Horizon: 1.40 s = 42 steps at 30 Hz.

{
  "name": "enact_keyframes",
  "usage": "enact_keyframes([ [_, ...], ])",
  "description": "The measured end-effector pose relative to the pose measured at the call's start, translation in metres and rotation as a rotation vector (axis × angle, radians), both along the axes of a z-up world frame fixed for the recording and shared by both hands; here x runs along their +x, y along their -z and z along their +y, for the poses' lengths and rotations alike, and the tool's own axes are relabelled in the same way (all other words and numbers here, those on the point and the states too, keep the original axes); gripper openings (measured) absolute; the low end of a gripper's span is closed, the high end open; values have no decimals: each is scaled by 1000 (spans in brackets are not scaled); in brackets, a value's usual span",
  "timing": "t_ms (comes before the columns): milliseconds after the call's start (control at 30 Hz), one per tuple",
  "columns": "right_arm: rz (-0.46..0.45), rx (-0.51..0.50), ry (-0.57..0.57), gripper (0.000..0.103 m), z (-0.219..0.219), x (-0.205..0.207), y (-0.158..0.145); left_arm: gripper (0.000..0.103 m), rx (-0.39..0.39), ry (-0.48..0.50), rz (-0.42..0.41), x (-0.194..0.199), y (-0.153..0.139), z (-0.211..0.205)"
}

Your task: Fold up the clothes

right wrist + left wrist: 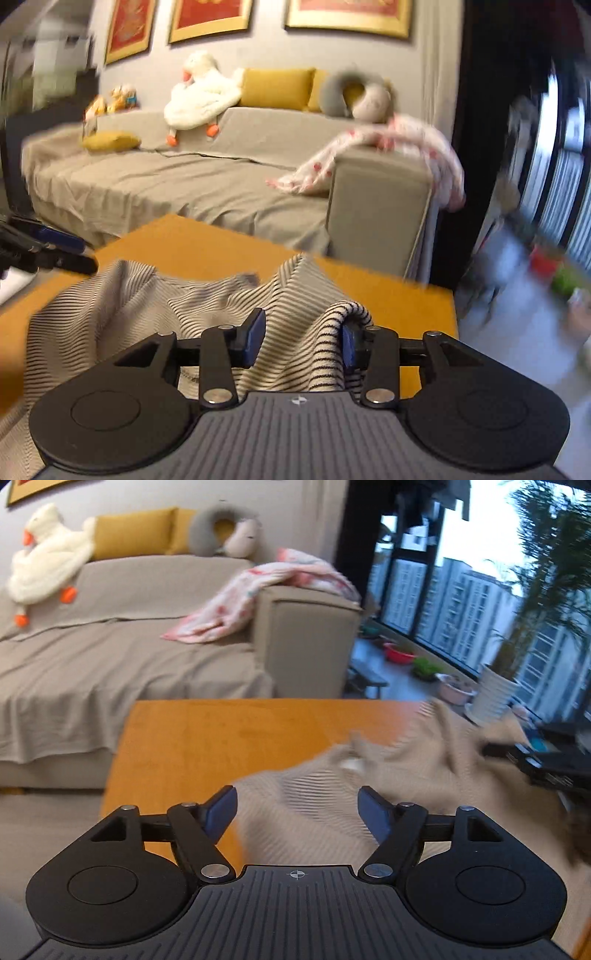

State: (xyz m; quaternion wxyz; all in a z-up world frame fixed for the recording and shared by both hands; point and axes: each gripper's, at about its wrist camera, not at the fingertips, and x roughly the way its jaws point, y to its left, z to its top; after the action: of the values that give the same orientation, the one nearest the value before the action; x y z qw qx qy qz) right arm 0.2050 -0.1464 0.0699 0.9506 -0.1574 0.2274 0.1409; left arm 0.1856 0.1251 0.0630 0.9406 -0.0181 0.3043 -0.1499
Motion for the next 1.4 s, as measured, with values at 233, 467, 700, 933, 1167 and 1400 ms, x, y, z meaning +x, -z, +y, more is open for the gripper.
enact_keyframes([
  [233,230,-42,165,40,-41,47,40,80,81,-78,69,12,35,11],
  [467,332,132,177,48,-84,6,48,86,147,-98,57,22,42,21],
  [700,123,217,17,40,-56,-10,-25,88,137,-100,46,26,35,24],
  [933,216,188,-292,43,63,61,2,93,33,-55,7,3,11,20],
  [1167,382,114,-302,12,81,96,58,98,-103,37,-8,-21,3,24],
  [1400,166,173,-259,0,89,118,15,100,-210,134,-10,-14,2,12],
])
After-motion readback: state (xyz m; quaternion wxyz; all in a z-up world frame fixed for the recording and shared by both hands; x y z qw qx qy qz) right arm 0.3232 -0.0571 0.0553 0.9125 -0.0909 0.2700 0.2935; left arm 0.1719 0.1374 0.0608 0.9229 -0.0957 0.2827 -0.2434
